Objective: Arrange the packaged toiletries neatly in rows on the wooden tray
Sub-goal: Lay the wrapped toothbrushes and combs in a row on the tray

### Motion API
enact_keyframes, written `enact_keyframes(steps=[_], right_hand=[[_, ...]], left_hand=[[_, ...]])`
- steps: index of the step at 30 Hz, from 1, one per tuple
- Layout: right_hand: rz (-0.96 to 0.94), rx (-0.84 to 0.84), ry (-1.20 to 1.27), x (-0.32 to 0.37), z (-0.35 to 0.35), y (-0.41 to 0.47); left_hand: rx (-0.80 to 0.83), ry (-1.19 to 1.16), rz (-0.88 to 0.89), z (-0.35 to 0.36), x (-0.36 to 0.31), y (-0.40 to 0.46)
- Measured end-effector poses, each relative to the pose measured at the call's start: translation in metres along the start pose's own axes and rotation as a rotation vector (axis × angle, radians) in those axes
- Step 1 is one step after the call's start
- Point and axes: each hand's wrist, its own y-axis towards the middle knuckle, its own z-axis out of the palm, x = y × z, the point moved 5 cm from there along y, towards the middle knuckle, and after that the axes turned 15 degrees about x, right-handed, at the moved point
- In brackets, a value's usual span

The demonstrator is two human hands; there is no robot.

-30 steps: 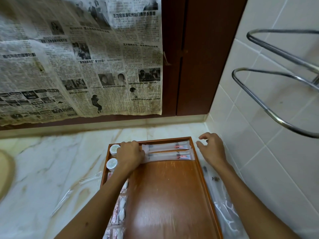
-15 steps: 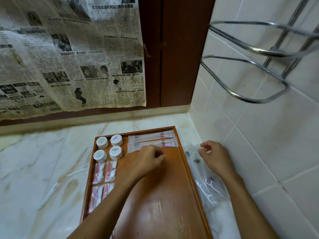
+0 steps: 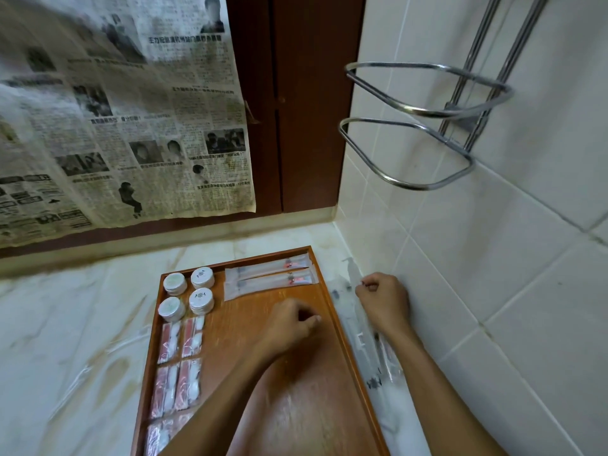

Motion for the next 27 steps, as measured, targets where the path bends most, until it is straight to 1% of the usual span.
enact_keyframes(steps=[3,6,8,11,12,14,16,20,22,23,25,27], right_hand=[[-0.069,-0.020,0.153,0.016,-0.016,0.000],[-0.134,-0.041,0.193,0.031,-0.030,-0.004],[-0.194,-0.113,0.147,0.042,-0.040,-0.015],[-0.248,-0.191,-0.127,0.052,-0.045,-0.040],[-0.235,-0.192,-0.239,0.049,-0.041,-0.049],[-0.149,-0.163,-0.442,0.030,-0.026,-0.067],[-0.045,-0.119,-0.546,0.001,-0.012,-0.084],[0.079,-0.003,-0.582,-0.052,0.015,-0.109],[0.087,0.022,-0.533,-0.064,0.022,-0.117],[0.066,0.014,-0.523,-0.066,0.024,-0.119],[0.047,-0.030,-0.528,-0.067,0.024,-0.124],[0.059,-0.054,-0.517,-0.069,0.025,-0.125]], left_hand=[[-0.037,-0.085,0.006,-0.004,-0.006,0.000],[-0.040,-0.115,0.022,-0.003,-0.015,-0.001],[-0.028,-0.104,0.045,0.000,-0.021,0.000],[-0.019,-0.026,0.060,0.008,-0.028,0.004],[-0.021,0.009,0.056,0.011,-0.030,0.006],[-0.026,0.081,0.035,0.016,-0.033,0.014],[-0.036,0.175,0.031,0.021,-0.038,0.023],[-0.010,0.373,0.046,0.033,-0.049,0.042],[0.059,0.548,0.012,0.042,-0.050,0.051],[0.112,0.629,-0.027,0.044,-0.049,0.054],[0.209,0.706,-0.092,0.046,-0.047,0.061],[0.239,0.733,-0.102,0.044,-0.047,0.067]])
